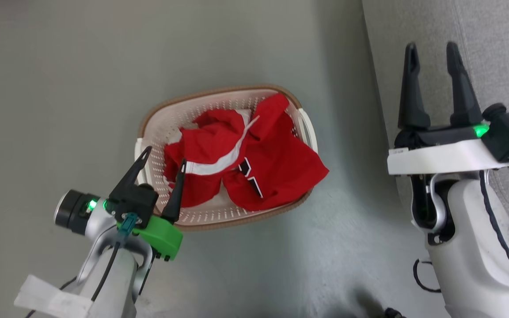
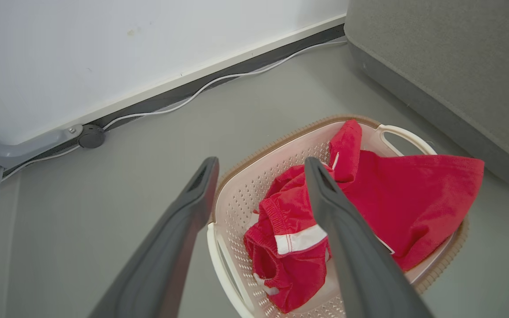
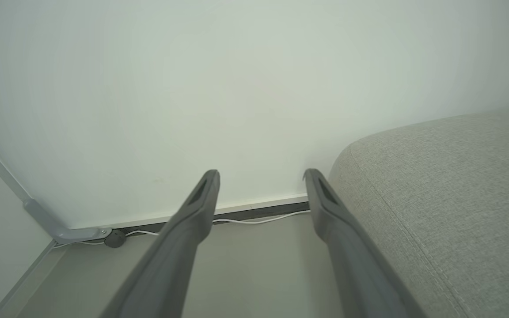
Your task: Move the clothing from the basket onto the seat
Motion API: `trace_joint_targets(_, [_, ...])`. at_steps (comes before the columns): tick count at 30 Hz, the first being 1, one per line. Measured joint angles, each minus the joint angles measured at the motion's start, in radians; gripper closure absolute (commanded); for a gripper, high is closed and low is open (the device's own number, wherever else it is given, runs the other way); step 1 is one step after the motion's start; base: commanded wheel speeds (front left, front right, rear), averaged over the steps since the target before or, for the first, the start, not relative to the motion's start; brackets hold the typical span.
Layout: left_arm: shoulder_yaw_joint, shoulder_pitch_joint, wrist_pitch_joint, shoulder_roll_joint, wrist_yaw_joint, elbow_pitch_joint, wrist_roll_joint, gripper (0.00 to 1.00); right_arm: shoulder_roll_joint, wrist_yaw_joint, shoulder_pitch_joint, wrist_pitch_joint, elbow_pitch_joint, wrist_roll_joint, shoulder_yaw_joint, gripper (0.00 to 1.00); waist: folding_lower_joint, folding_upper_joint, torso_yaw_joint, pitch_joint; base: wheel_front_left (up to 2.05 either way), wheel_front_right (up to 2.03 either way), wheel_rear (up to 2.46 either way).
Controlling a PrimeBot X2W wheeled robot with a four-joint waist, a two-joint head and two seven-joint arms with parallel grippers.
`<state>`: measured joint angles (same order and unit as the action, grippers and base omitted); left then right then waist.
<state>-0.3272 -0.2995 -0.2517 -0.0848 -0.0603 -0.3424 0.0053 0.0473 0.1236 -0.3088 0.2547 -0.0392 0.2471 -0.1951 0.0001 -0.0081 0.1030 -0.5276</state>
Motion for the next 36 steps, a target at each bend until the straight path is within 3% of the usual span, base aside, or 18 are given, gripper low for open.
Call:
trace_joint_targets(24, [-0.104, -0.309, 0.004, 0.006, -0.038, -0.158, 0.098, 0.0, 0.003, 0.0, -0.227, 0.0, -0.061, 0.009, 0.025, 0.0, 0.0002, 0.0, 0.075, -0.324, 0.0, 0.0, 0.0])
trace_joint_targets(36, [-0.098, -0.392, 0.006, 0.004, -0.041, -0.269, 0.118, 0.0, 0.003, 0.0, -0.261, 0.0, -0.05, 0.023, 0.026, 0.0, 0.0001, 0.0, 0.095, -0.387, 0.0, 0.0, 0.0])
